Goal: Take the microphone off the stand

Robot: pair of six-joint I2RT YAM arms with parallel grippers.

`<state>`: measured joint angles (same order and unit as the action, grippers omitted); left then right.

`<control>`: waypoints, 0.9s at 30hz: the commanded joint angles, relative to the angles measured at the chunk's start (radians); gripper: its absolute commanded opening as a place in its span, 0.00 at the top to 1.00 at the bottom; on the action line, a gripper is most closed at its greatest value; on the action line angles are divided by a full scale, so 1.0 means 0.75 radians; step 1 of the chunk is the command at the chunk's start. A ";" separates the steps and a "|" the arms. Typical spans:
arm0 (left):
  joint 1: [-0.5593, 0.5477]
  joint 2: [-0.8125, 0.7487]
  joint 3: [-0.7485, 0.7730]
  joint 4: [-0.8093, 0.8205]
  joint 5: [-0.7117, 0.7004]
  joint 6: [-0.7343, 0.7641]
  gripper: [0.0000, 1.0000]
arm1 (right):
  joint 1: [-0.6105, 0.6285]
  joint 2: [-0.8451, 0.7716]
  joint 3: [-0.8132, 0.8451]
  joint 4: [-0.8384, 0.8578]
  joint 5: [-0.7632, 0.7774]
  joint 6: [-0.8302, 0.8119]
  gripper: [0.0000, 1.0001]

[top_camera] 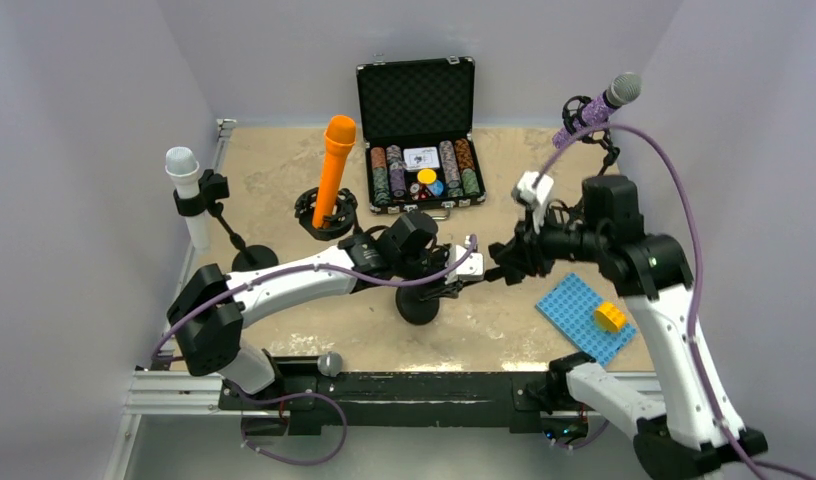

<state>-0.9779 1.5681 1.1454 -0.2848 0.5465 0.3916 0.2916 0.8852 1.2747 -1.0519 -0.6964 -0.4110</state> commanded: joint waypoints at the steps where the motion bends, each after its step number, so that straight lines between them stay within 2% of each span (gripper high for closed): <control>1: -0.009 -0.133 -0.058 0.162 -0.518 -0.180 1.00 | -0.056 0.235 0.155 -0.156 0.204 0.515 1.00; 3: -0.011 -0.126 -0.070 0.161 -0.588 -0.250 1.00 | -0.102 0.250 0.128 -0.146 0.170 0.632 1.00; 6: -0.012 -0.111 -0.104 0.186 -0.574 -0.339 0.97 | -0.167 0.278 0.090 -0.140 0.043 0.756 1.00; 7: -0.011 -0.108 -0.113 0.193 -0.556 -0.345 0.91 | -0.175 0.281 0.083 -0.133 0.030 0.753 1.00; 11: -0.008 -0.134 -0.148 0.213 -0.374 -0.302 0.54 | -0.176 0.280 0.078 -0.102 0.023 0.569 1.00; 13: -0.001 -0.156 -0.152 0.204 -0.240 -0.240 0.40 | -0.176 0.270 0.072 -0.088 0.013 0.426 1.00; 15: 0.039 -0.167 -0.125 0.149 -0.117 -0.215 0.31 | -0.176 0.256 0.045 -0.087 0.003 0.300 1.00; 22: 0.157 -0.132 -0.018 -0.020 0.230 -0.065 0.28 | -0.174 0.137 -0.056 -0.109 -0.152 -0.098 1.00; 27: 0.205 0.009 0.066 -0.062 0.516 -0.085 0.30 | -0.172 -0.116 -0.184 0.091 -0.204 -0.373 1.00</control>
<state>-0.8425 1.5005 1.1217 -0.3004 0.6899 0.3012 0.1570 0.9253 1.1988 -1.0832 -0.7979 -0.4496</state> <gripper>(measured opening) 0.706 0.221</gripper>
